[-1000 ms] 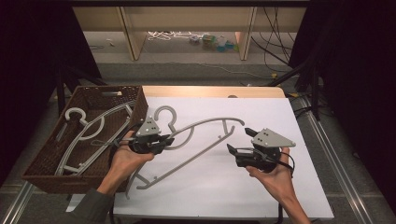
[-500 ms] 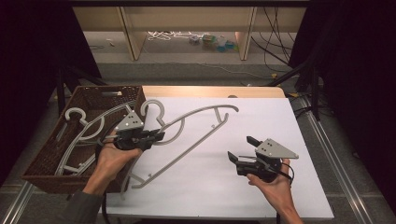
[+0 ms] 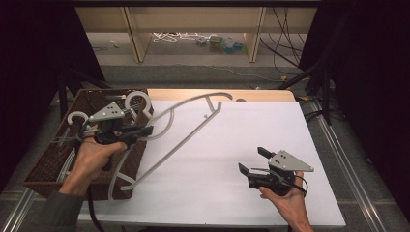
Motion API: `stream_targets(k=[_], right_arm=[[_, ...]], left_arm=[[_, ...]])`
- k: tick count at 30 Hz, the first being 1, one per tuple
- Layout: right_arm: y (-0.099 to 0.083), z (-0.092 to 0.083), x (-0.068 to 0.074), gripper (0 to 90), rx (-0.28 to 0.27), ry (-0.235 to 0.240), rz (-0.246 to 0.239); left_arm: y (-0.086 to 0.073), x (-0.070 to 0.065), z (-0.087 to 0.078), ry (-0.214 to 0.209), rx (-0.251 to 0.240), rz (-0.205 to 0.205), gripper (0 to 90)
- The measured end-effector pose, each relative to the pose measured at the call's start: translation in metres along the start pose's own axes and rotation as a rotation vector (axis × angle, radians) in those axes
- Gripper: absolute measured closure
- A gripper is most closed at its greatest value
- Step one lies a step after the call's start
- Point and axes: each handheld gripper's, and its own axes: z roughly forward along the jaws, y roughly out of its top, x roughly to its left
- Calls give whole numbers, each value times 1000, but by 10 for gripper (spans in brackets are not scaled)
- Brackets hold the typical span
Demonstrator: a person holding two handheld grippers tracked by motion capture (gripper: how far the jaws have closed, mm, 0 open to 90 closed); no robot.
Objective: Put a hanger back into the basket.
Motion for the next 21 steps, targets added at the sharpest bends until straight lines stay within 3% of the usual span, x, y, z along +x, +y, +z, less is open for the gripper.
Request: stream_targets(k=[1,6,7,9,11,13,14,15,16,18,21], right_arm=[[-1,0,0,176,1,4,-3],[-2,-2,3,176,-6,16,22],[-2,-3,1,176,-6,2,-5],[-2,-4,2,176,4,7,13],[-3,-5,1,176,2,8,0],[-4,-3,1,176,-13,10,4],[-4,-5,2,175,12,12,17],[-4,-5,2,176,14,12,17],[-5,-4,2,176,11,11,17],[-5,-4,2,175,15,10,14],[-5,-4,2,176,18,17,17]], left_arm=[[3,3,-4,-3,-13,12,819],[10,14,-22,7,-16,-42,819],[12,19,-26,29,-19,-42,819],[14,27,-34,43,-28,-55,819],[17,35,-41,66,-29,-63,819],[19,40,-48,76,-28,-108,819],[20,46,-52,99,-29,-109,819],[21,54,-56,158,-28,-63,819],[22,59,-60,180,-26,-60,819],[20,66,-65,204,-20,-92,819],[16,79,-69,245,-8,-104,819]])
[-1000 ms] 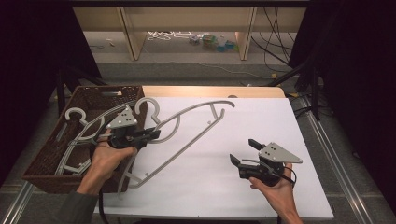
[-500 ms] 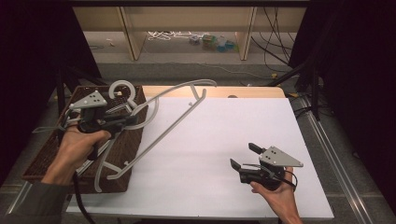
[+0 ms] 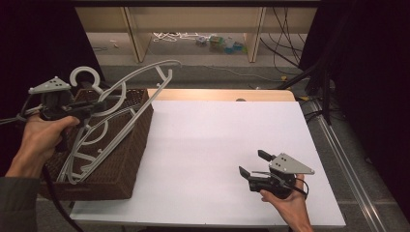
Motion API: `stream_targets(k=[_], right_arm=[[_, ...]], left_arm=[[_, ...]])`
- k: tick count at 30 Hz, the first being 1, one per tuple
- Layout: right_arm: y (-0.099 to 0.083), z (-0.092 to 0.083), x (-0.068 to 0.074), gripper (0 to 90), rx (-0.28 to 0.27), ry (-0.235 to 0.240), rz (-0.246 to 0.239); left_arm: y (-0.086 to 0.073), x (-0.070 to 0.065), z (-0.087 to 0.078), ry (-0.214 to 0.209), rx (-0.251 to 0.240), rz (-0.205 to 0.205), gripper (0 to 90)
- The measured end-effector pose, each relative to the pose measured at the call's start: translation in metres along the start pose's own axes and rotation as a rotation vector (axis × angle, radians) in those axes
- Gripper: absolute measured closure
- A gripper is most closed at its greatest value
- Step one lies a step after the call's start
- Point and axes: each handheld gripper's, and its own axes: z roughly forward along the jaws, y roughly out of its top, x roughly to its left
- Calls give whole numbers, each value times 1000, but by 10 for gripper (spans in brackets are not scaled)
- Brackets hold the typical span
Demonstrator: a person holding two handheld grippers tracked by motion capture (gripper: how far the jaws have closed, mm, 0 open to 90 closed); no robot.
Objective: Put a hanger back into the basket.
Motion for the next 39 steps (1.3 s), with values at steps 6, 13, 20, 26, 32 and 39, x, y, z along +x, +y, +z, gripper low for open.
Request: stream_targets(k=[6,13,20,26,32,39], right_arm=[[0,1,-1,175,-8,-6,-14],[-1,0,0,175,-4,3,4],[-1,0,0,176,-8,3,-14],[-2,1,2,176,2,8,1],[-2,2,2,176,4,11,0],[-3,2,1,176,10,12,-14]], left_arm=[[-10,23,2,61,17,-18,818],[-19,47,5,141,50,-22,819],[-23,69,3,213,34,-28,818],[-30,81,10,248,43,-27,818],[-40,91,12,267,61,-28,818],[-53,99,11,286,84,10,818]])
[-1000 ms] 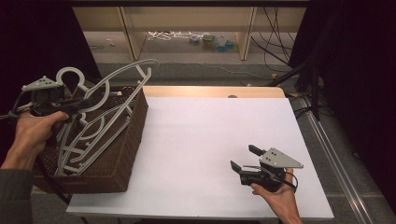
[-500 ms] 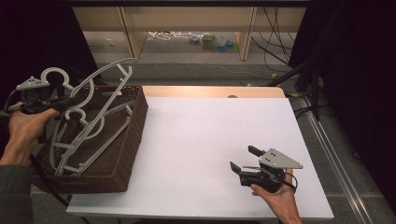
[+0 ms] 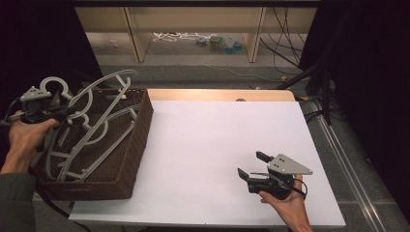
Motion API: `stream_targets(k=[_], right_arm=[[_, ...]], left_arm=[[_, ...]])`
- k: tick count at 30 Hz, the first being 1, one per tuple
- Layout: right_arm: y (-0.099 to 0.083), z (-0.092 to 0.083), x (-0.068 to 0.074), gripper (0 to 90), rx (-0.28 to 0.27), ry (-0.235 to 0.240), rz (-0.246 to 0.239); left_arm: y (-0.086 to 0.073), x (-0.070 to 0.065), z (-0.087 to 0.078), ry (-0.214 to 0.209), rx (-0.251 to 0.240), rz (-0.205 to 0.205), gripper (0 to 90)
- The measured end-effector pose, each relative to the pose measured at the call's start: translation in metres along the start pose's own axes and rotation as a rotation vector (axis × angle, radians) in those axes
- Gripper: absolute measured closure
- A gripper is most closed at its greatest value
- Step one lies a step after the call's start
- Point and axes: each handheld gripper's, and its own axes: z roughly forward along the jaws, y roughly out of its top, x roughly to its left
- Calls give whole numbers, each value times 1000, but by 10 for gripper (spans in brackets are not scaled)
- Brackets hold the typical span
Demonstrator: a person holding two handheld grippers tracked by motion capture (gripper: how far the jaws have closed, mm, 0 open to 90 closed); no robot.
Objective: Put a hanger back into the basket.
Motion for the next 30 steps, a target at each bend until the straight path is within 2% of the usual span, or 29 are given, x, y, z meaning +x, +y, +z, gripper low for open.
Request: stream_targets(k=[2,3,5,6,11,14,18,21,24,25,26,27,28,30], right_arm=[[0,0,0,176,0,1,0],[0,0,0,176,-2,2,-2],[0,0,0,176,13,0,-3],[0,0,1,176,18,13,14],[-1,3,1,176,-1,12,1],[-1,3,1,176,-7,14,0],[-1,1,2,176,33,19,13],[-1,2,2,176,13,15,-2],[-1,2,3,176,19,22,10],[-1,2,3,176,19,23,9],[-1,1,2,176,23,20,5],[-1,1,2,176,25,13,-2],[-1,1,1,176,24,9,-2],[-1,2,1,176,21,17,7]], left_arm=[[-3,1,1,-1,0,9,818],[-5,1,1,-6,4,33,818],[-9,1,2,-22,-3,54,818],[-10,1,3,-29,3,60,818],[-21,1,7,-32,31,64,817],[-25,3,8,-45,20,62,817],[-29,0,10,-74,31,62,815],[-31,-2,12,-80,44,67,815],[-31,-2,16,-77,58,68,815],[-32,-1,16,-80,72,78,815],[-32,1,15,-81,104,111,815],[-35,-1,18,-80,79,73,815],[-35,0,19,-79,101,98,815],[-37,-1,22,-78,126,113,815]])
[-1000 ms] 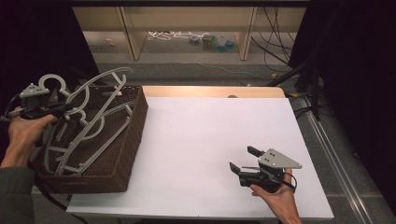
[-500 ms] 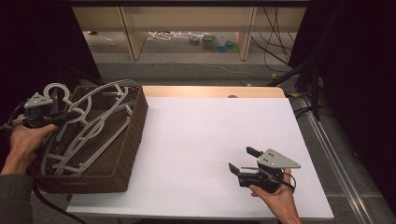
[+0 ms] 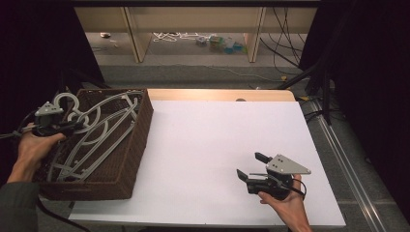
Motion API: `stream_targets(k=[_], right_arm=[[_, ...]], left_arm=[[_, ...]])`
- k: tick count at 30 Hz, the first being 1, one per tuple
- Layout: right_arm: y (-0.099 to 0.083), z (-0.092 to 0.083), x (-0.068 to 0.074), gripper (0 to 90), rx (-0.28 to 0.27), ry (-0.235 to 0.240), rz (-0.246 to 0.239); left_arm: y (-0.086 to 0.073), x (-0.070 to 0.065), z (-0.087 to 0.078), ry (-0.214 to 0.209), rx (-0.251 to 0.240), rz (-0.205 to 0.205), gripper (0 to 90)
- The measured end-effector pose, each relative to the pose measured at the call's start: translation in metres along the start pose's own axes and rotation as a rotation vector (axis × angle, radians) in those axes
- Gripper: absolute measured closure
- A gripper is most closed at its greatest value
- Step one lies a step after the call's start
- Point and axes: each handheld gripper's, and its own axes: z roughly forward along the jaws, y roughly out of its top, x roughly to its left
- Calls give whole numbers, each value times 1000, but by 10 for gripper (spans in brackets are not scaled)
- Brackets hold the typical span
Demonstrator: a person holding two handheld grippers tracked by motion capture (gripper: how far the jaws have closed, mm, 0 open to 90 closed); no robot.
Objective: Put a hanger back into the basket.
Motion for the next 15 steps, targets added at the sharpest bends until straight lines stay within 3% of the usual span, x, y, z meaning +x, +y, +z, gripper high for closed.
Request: stream_targets(k=[4,6,9,15], right_arm=[[-1,2,0,176,-14,-8,-9],[-1,2,0,177,-13,-7,-9],[-1,2,0,177,-12,-7,-8],[-1,2,0,177,-13,-8,-9]], left_arm=[[-5,0,6,1,38,-12,815],[-9,0,11,9,24,-18,815],[-10,-4,15,-1,60,-6,815],[-12,-10,27,2,61,-21,812]])
